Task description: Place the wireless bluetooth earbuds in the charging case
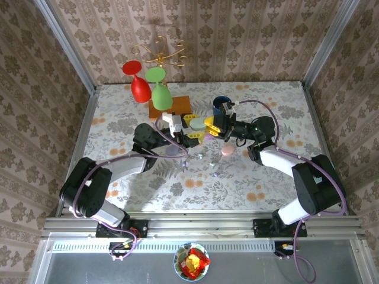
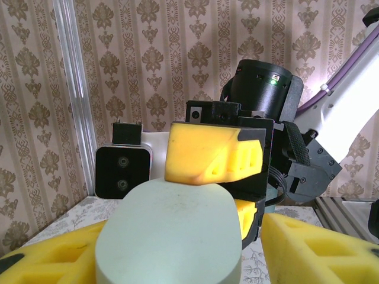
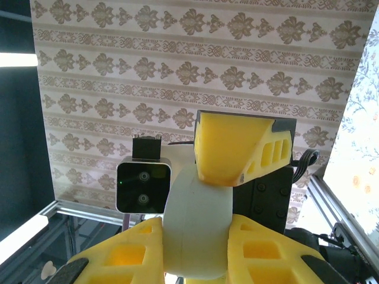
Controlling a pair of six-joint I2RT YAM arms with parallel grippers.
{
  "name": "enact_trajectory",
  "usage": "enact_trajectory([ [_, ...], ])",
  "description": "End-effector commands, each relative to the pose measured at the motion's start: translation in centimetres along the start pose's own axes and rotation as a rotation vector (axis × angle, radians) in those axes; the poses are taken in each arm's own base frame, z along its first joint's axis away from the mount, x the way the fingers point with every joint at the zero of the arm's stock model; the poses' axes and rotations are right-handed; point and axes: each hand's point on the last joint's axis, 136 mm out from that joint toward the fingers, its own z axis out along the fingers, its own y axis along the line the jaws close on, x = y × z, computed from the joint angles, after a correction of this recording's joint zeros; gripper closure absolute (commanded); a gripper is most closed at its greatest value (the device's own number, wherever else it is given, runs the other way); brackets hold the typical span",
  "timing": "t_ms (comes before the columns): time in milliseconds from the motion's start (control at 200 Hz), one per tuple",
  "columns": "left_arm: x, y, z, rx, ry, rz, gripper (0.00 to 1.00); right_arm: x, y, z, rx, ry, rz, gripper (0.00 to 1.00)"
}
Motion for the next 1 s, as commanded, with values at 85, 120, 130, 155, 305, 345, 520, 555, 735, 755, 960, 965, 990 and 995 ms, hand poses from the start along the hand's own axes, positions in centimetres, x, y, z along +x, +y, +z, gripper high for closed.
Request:
enact_trajectory([
  [85, -0.8, -0.2, -0.3, -0.006, -0.031, 0.049, 0.39, 0.0, 2.2, 0.0, -0.042, -0.009, -0.070, 0.99],
  [120, -0.8, -0.2, -0.4, -0.009, -0.030, 0.045, 0.39, 0.1, 2.2, 0.0, -0.043, -0.009, -0.073, 0.99],
  [130, -0.8, -0.2, -0.4, -0.010, -0.031, 0.043, 0.38, 0.1, 2.3, 0.0, -0.044, -0.009, -0.074, 0.99],
  [155, -0.8, -0.1, -0.4, -0.011, -0.031, 0.041, 0.38, 0.1, 2.3, -0.1, -0.044, -0.011, -0.074, 0.99],
  [305, -1.0, 0.0, -0.5, -0.020, -0.036, 0.033, 0.35, 0.3, 2.3, -0.3, -0.042, -0.012, -0.078, 0.99],
  [345, -1.1, 0.0, -0.5, -0.017, -0.036, 0.032, 0.35, 0.3, 2.3, -0.3, -0.041, -0.014, -0.079, 0.99],
  [520, -1.3, -0.1, -0.4, -0.014, -0.039, 0.030, 0.42, 0.3, 2.1, -0.3, -0.037, -0.015, -0.075, 0.99],
  [555, -1.3, -0.1, -0.5, -0.012, -0.038, 0.030, 0.44, 0.3, 2.1, -0.3, -0.037, -0.015, -0.075, 0.99],
  [735, -1.8, -0.4, -0.4, 0.000, -0.046, 0.028, 0.41, 0.2, 1.2, -0.4, -0.011, -0.018, -0.064, 0.99],
  [755, -1.8, -0.5, -0.4, 0.003, -0.047, 0.028, 0.41, 0.2, 1.1, -0.4, -0.010, -0.018, -0.062, 0.99],
  [960, -1.7, -0.6, -0.3, 0.014, -0.044, 0.029, 0.45, 0.1, 1.3, -0.3, -0.018, -0.021, -0.065, 0.99],
  [965, -1.7, -0.6, -0.3, 0.014, -0.043, 0.029, 0.45, 0.1, 1.3, -0.3, -0.019, -0.020, -0.065, 0.99],
  [990, -1.7, -0.6, -0.3, 0.016, -0.042, 0.030, 0.45, 0.1, 1.5, -0.3, -0.023, -0.020, -0.067, 0.99],
  [995, -1.6, -0.6, -0.3, 0.015, -0.041, 0.030, 0.45, 0.1, 1.5, -0.3, -0.024, -0.021, -0.066, 0.99],
])
